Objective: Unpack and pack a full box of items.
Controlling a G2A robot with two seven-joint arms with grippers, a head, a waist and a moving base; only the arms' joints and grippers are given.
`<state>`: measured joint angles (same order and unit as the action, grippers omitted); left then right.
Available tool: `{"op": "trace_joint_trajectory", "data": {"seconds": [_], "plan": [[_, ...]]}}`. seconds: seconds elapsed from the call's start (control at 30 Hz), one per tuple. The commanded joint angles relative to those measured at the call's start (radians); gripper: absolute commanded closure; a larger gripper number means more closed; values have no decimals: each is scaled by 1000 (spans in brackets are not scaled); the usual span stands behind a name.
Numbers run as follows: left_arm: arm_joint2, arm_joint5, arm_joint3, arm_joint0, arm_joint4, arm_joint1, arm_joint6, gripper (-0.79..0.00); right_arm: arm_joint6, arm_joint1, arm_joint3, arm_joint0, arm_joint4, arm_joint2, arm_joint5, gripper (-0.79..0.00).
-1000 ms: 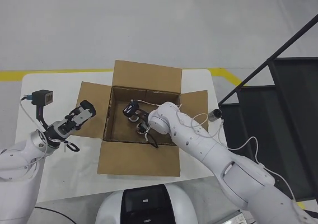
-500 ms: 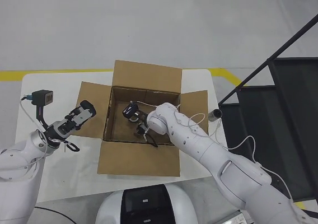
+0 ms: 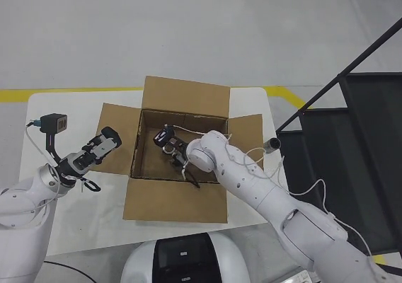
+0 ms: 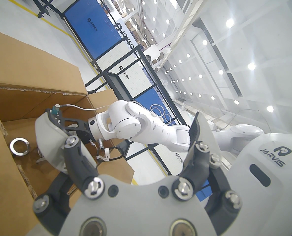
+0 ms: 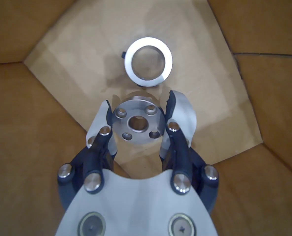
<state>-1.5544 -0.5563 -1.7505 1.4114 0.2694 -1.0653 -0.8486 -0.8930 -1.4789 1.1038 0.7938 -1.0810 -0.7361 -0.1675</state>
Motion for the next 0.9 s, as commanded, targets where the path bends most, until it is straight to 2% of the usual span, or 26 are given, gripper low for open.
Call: {"op": "trace_joint_trajectory", "data": {"seconds": [0.0, 0.2, 0.4, 0.6, 0.87], "plan": [[0, 0, 0, 0, 0, 0, 0, -785, -9, 19, 91, 47, -14, -35, -7, 0], [0, 0, 0, 0, 0, 0, 0, -785, -25, 94, 455, 272, -95, -200, -17, 0], [0, 0, 0, 0, 0, 0, 0, -785, 50, 138, 726, 473, -101, -344, -64, 0], [0, 0, 0, 0, 0, 0, 0, -785, 176, 156, 828, 588, -64, -424, -94, 0], [0, 0, 0, 0, 0, 0, 0, -785, 185, 157, 831, 595, -58, -430, -100, 0]]}}
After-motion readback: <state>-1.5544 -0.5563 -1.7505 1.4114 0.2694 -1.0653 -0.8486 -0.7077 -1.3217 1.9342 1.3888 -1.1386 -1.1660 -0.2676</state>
